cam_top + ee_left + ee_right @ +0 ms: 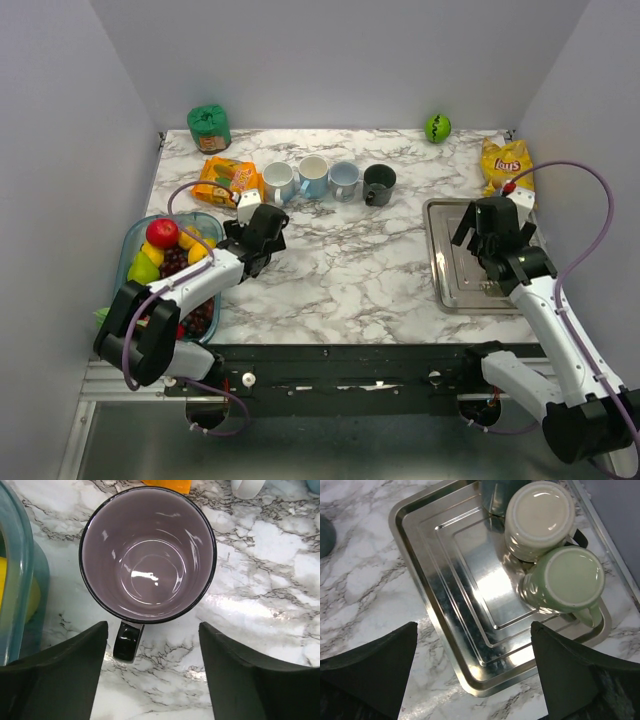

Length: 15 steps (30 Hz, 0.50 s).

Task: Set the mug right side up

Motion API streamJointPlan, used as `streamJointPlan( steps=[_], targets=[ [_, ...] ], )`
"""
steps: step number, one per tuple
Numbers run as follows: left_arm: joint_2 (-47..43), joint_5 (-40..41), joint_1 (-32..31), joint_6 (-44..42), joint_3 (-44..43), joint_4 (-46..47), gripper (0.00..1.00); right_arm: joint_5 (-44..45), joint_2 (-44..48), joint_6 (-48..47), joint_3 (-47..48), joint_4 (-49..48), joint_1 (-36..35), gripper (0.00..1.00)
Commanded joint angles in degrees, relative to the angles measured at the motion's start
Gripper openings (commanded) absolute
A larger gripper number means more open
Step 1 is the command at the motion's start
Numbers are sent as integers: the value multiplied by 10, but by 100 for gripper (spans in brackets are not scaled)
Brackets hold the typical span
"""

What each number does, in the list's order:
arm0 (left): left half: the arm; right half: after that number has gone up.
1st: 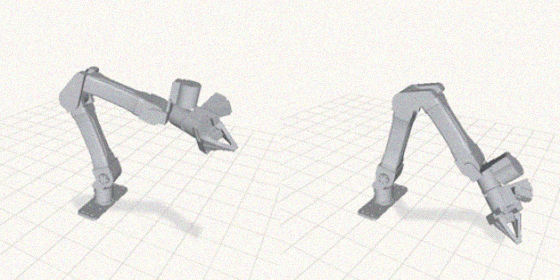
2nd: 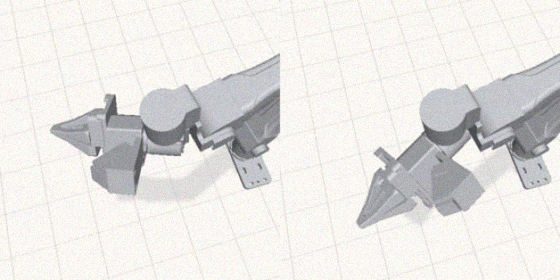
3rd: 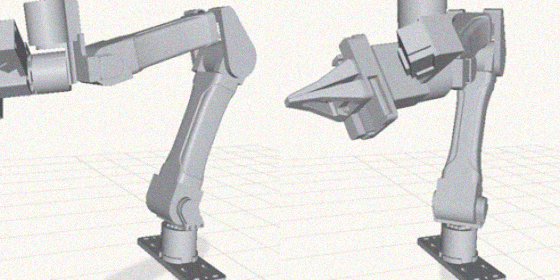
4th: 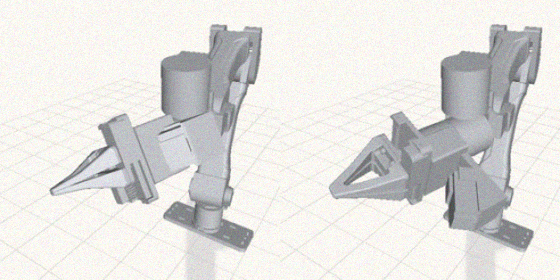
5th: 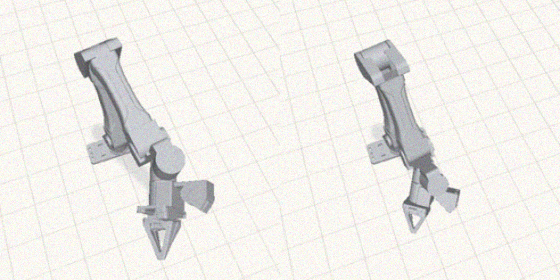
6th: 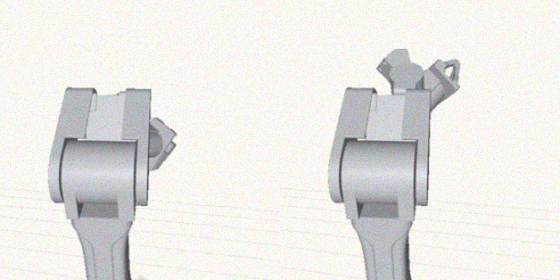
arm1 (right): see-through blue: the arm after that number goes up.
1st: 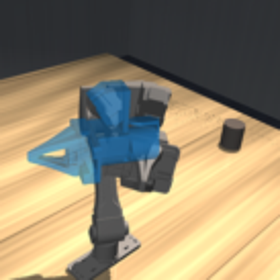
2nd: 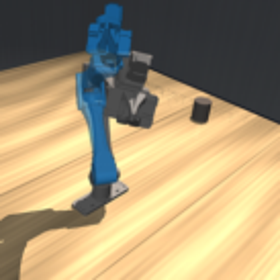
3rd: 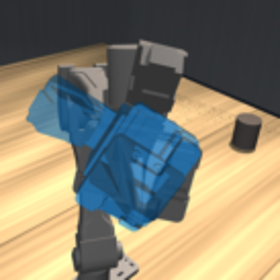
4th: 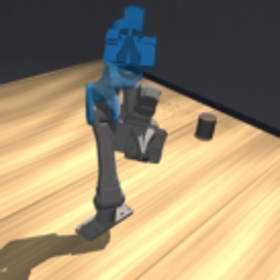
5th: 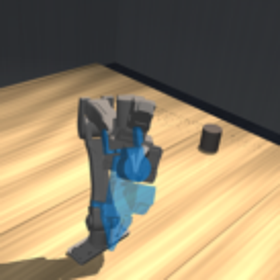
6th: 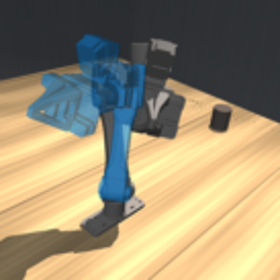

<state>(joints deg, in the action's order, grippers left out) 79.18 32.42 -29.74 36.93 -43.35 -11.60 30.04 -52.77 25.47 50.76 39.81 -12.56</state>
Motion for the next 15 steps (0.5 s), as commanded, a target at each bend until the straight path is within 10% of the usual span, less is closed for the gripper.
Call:
streamJointPlan(
  steps=[1, 15],
  targets=[
    [-58, 5, 2, 22, -8, -13, 91, 62, -8, -16, 11, 39, 10, 100],
    [-206, -104, 2, -20, -91, -106, 99, 156, -58, 48, 2, 75, 57, 100]
  ],
)
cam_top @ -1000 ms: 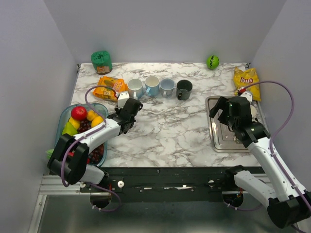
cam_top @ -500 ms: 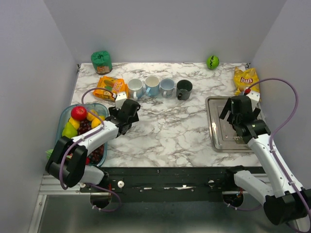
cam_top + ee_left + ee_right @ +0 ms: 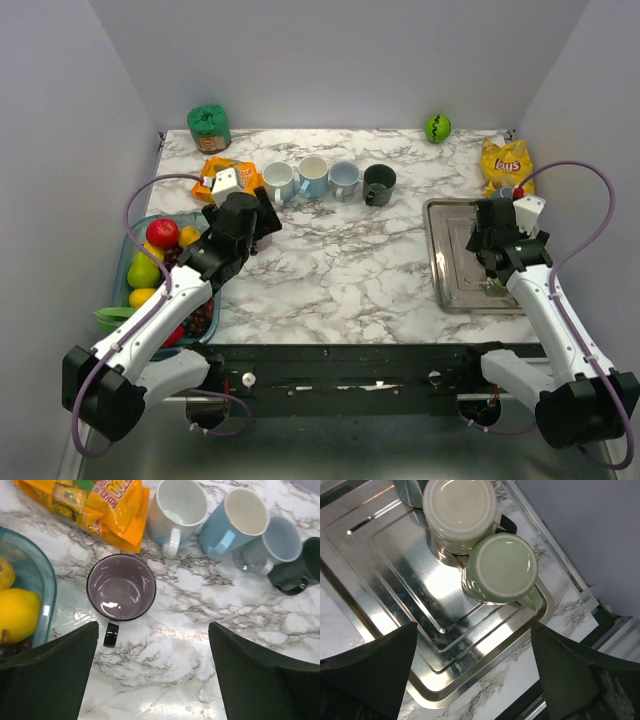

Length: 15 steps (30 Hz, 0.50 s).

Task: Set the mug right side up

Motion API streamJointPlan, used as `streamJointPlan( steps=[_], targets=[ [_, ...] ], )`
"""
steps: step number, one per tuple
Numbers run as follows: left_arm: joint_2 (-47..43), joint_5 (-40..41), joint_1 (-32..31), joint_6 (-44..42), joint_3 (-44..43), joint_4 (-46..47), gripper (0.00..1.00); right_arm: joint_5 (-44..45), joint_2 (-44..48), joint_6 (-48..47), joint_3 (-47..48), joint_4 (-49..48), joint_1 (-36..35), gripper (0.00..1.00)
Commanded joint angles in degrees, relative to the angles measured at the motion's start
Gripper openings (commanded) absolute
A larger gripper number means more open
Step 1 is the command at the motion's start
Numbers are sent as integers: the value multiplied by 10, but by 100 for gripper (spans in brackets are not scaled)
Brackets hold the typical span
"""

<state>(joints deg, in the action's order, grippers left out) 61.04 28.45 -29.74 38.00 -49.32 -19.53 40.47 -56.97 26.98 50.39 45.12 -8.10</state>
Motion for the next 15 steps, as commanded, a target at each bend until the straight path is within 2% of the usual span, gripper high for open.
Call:
streamJointPlan(
  steps=[1, 7, 10, 15],
  targets=[
    [-31, -76, 2, -40, -37, -25, 99, 50, -23, 41, 6, 19, 26, 100],
    [-17, -132, 2, -102, -89, -48, 99, -26, -66, 80, -19, -26, 86, 100],
    [-11, -141, 3, -104, -104, -60, 99, -43, -67, 80, -39, -45, 132, 100],
    [-14, -168, 2, -89, -83, -37, 99, -104, -38, 48, -71, -92, 207, 100]
  ],
)
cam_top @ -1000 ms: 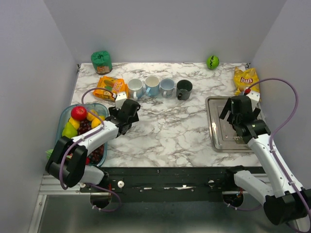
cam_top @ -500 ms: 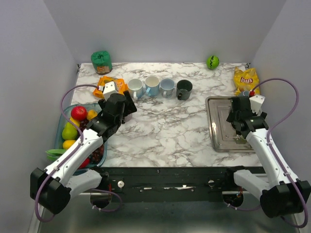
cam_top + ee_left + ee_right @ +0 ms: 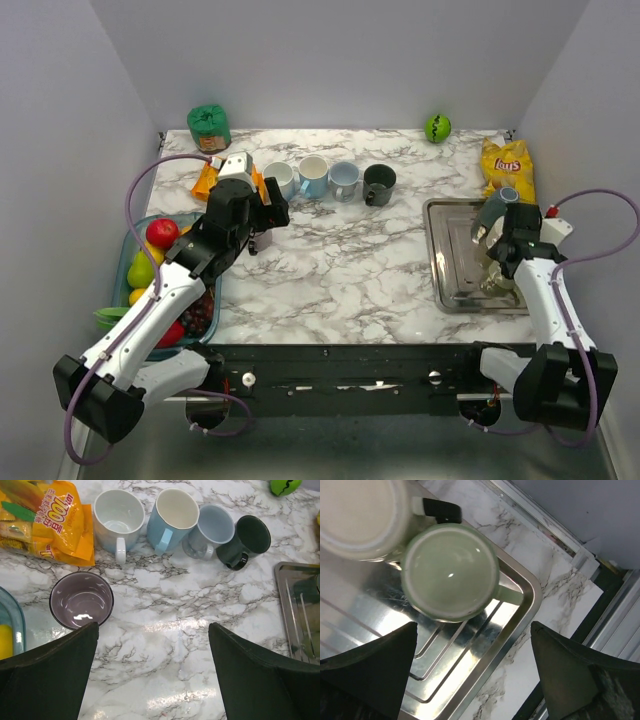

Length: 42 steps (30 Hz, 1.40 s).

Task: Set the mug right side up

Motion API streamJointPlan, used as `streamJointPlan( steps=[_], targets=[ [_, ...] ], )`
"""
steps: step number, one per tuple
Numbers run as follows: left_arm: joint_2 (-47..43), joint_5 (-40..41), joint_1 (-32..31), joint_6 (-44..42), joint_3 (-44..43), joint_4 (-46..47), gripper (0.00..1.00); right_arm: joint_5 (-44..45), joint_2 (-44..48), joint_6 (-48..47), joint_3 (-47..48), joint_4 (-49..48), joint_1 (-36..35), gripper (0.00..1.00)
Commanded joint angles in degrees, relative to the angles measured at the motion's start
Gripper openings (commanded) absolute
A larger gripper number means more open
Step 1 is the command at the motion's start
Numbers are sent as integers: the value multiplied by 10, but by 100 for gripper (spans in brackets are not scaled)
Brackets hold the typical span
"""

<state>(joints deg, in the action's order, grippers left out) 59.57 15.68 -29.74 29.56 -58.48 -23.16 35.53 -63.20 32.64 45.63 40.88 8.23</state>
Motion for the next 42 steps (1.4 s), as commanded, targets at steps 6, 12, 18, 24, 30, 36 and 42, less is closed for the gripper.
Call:
streamJointPlan(
  steps=[6, 12, 18, 24, 30, 36, 42],
  targets=[
    [22, -53, 3, 5, -4, -7, 99, -134, 56, -11, -65, -114, 107, 100],
    [28, -50, 4, -1, -14, -13, 99, -211, 97, 19, -89, -147, 197, 100],
    [29, -50, 6, 1, -5, -6, 99, -149, 85, 69, -71, -83, 231, 96],
    [30, -57, 8, 5, 8, 0, 99, -149, 13, 116, -67, -41, 273, 89],
    [23, -54, 12, 3, 20, 3, 99, -180, -3, 119, -82, -55, 285, 89],
    [20, -57, 15, 3, 32, 8, 99, -184, 39, 117, -80, -48, 286, 88],
    [22, -64, 20, 6, 36, 14, 99, -167, 87, 119, -44, -13, 287, 88]
  ],
)
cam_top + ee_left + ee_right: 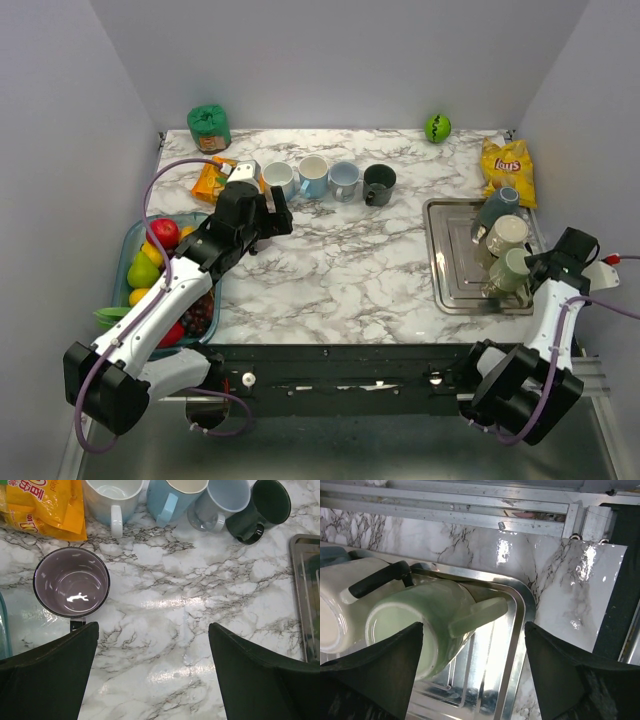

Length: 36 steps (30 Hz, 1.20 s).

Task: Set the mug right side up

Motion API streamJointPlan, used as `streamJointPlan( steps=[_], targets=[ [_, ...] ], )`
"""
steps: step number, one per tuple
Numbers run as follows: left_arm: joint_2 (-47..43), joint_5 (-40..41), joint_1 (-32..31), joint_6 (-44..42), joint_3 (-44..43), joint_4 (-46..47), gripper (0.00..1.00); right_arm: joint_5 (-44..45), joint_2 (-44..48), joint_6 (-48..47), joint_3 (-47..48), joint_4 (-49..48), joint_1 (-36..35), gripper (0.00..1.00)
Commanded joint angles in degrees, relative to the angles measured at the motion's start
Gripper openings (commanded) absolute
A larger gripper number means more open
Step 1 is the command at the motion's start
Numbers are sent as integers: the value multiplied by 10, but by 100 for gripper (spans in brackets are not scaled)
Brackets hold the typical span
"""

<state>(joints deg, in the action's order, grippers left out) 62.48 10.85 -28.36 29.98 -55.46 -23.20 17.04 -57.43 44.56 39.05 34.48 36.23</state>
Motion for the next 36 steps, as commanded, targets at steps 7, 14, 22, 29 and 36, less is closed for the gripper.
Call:
streamJointPlan(
  steps=[7, 14, 22, 29, 36],
  targets=[
    [-11, -18, 7, 1, 11, 14, 99, 84, 67, 11, 37, 63, 6, 87],
    [-17, -20, 10, 3, 18, 11, 99, 79, -7, 65, 8, 73, 24, 87],
    [-31, -35, 11, 12, 37, 16, 99, 24, -34, 40, -24, 15, 31, 87],
    [-14, -43, 14, 11, 48, 33, 99, -62, -12, 9, -33, 27, 31, 84],
    [1, -58, 23, 10, 55, 49, 99, -187, 14, -14, -58, 15, 30, 70]
  ],
)
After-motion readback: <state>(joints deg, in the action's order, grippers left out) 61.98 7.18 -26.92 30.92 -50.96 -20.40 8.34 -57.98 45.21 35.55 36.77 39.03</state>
